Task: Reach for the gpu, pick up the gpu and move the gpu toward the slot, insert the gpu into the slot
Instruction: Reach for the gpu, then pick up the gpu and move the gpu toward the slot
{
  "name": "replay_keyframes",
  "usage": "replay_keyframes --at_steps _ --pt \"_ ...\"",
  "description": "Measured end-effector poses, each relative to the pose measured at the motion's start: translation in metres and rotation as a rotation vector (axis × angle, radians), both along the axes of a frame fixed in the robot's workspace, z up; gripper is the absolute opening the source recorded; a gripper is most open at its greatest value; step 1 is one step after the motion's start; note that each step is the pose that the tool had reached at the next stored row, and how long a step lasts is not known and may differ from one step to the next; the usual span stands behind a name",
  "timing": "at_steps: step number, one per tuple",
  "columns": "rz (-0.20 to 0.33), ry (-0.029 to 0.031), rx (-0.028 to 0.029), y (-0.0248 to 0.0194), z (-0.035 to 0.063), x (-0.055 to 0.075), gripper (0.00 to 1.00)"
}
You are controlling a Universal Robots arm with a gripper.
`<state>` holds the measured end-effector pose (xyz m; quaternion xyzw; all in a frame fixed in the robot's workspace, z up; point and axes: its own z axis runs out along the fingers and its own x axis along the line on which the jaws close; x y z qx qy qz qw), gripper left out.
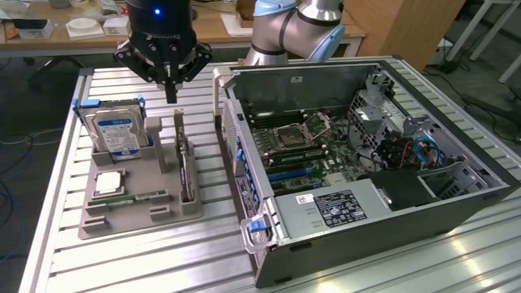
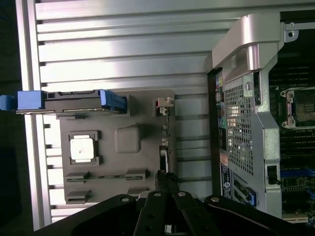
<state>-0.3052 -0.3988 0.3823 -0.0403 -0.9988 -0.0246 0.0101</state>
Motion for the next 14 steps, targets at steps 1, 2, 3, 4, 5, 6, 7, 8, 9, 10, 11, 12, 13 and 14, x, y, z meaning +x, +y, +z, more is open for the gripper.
replay_keyframes --at_steps 1,2,3,4,5,6,7,8,9,10,11,12,13,14 --pt "0.000 0.0001 -0.0001 0.0000 0.0000 -0.0001 0.10" --pt "0.000 0.0001 -0.0001 0.0000 0.0000 -0.0001 0.10" --pt "0.000 0.0001 -0.0001 0.0000 0.0000 -0.0001 0.10" --pt "0.000 0.0001 0.0000 0.0000 0.0000 -0.0001 0.10" --pt "0.000 0.0001 -0.0001 0.0000 0.0000 -0.0001 0.10" --pt "0.000 0.0001 -0.0001 0.0000 0.0001 -0.0001 0.10" --pt "0.000 0.0001 -0.0001 0.0000 0.0000 -0.0001 0.10" --pt "0.000 0.0001 -0.0001 0.0000 0.0001 -0.0001 0.10" --pt "0.000 0.0000 -0.0001 0.0000 0.0000 -0.0001 0.10" --pt "0.000 0.0001 -0.0001 0.0000 0.0001 -0.0001 0.10" --pt "0.000 0.0001 0.0000 0.0000 0.0000 -0.0001 0.10" --pt "0.000 0.0000 -0.0001 0.0000 0.0000 -0.0001 0.10" --pt "0.000 0.0001 -0.0001 0.0000 0.0000 -0.0001 0.11" --pt "0.000 0.0001 -0.0001 0.0000 0.0000 -0.0001 0.16"
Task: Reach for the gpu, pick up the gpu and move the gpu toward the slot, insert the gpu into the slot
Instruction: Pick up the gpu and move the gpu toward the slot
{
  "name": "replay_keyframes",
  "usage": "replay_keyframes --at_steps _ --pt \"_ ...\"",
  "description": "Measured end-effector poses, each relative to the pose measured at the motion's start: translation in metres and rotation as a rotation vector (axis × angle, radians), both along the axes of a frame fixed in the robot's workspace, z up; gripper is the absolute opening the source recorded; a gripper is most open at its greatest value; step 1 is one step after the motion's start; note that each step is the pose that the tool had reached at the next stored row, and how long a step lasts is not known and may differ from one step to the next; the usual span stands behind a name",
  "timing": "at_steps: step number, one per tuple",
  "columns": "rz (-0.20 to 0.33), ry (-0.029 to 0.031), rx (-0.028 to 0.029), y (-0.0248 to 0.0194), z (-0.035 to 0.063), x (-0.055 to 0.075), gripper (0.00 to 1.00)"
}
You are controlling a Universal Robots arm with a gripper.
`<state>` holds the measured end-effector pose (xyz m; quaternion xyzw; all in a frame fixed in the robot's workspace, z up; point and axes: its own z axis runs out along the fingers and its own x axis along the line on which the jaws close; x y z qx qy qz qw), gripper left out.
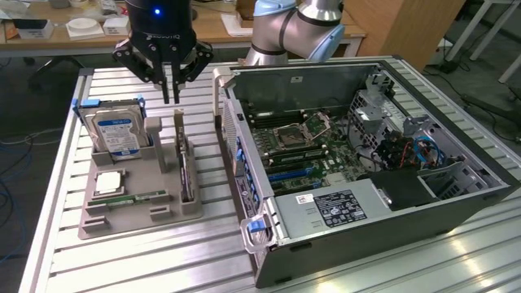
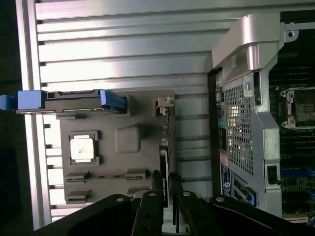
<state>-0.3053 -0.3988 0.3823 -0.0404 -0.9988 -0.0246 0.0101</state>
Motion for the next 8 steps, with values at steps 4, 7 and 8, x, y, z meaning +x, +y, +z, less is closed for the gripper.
replay_keyframes --at_steps 4,7,8 --pt "0.000 0.0000 0.0000 0.0000 0.0000 0.0000 0.35" --pt "0.001 0.0001 -0.0002 -0.0001 0.0000 -0.0005 0.47" --pt "0.009 0.0000 -0.0002 -0.0002 -0.0001 -0.0006 0.47"
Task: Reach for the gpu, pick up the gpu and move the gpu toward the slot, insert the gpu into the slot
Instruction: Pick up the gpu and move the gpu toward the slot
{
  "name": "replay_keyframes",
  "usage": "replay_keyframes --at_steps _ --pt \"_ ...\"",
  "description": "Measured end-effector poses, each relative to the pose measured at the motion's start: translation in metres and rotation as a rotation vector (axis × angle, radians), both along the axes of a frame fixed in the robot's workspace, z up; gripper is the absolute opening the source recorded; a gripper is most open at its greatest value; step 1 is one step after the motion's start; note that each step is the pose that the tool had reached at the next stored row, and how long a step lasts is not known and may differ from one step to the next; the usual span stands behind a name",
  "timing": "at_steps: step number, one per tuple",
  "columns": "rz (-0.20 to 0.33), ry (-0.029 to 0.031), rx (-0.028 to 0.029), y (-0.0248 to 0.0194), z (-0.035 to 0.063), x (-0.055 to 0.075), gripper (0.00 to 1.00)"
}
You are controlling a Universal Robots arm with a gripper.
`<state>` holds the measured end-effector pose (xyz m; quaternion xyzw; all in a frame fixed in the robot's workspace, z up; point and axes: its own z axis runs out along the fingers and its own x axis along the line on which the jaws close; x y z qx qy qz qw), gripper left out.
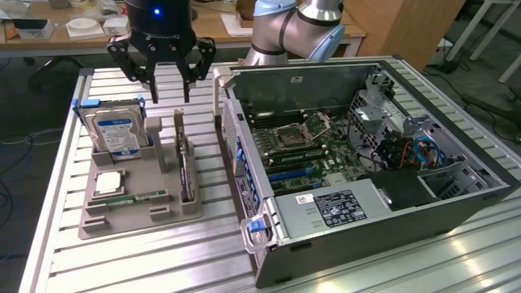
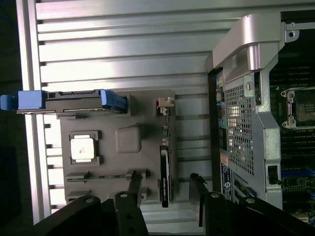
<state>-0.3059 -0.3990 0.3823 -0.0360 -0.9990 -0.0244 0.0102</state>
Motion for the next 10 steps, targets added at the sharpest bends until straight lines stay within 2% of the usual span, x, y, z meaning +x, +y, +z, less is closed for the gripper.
replay_keyframes --at_steps 1,5,8,10 --pt "0.013 0.0003 0.0001 0.0000 -0.0003 0.000 0.53" --pt "0.055 0.0046 -0.0003 -0.0009 -0.0016 0.000 0.53" --pt "0.057 0.0046 -0.0002 -0.0087 -0.0043 0.000 0.53" --pt "0.057 0.0046 -0.0002 -0.0123 -0.0074 0.000 0.53"
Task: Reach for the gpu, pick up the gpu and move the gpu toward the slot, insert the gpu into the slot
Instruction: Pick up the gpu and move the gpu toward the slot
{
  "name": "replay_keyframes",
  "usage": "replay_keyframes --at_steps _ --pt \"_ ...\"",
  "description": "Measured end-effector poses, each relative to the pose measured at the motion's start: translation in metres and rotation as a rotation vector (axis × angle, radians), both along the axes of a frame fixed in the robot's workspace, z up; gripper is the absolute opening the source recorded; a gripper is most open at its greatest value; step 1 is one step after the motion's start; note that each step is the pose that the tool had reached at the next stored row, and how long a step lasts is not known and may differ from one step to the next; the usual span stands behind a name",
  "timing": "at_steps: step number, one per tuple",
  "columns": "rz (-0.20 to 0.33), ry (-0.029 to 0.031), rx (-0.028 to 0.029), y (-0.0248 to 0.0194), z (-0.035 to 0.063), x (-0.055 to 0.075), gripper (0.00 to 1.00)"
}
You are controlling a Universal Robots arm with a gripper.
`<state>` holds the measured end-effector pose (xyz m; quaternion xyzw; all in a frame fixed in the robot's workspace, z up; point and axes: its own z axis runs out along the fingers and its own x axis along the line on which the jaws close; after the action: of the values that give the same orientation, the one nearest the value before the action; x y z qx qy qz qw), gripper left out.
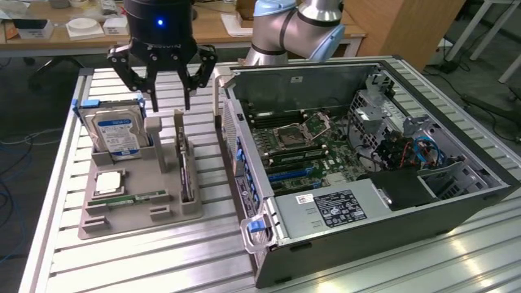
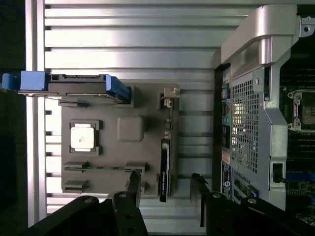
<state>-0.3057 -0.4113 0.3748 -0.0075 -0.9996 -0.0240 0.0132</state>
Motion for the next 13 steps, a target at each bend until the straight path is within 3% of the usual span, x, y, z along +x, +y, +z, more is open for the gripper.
replay_keyframes --at_steps 13 --pt "0.000 0.0001 -0.0019 -0.0067 -0.0233 0.000 0.53"
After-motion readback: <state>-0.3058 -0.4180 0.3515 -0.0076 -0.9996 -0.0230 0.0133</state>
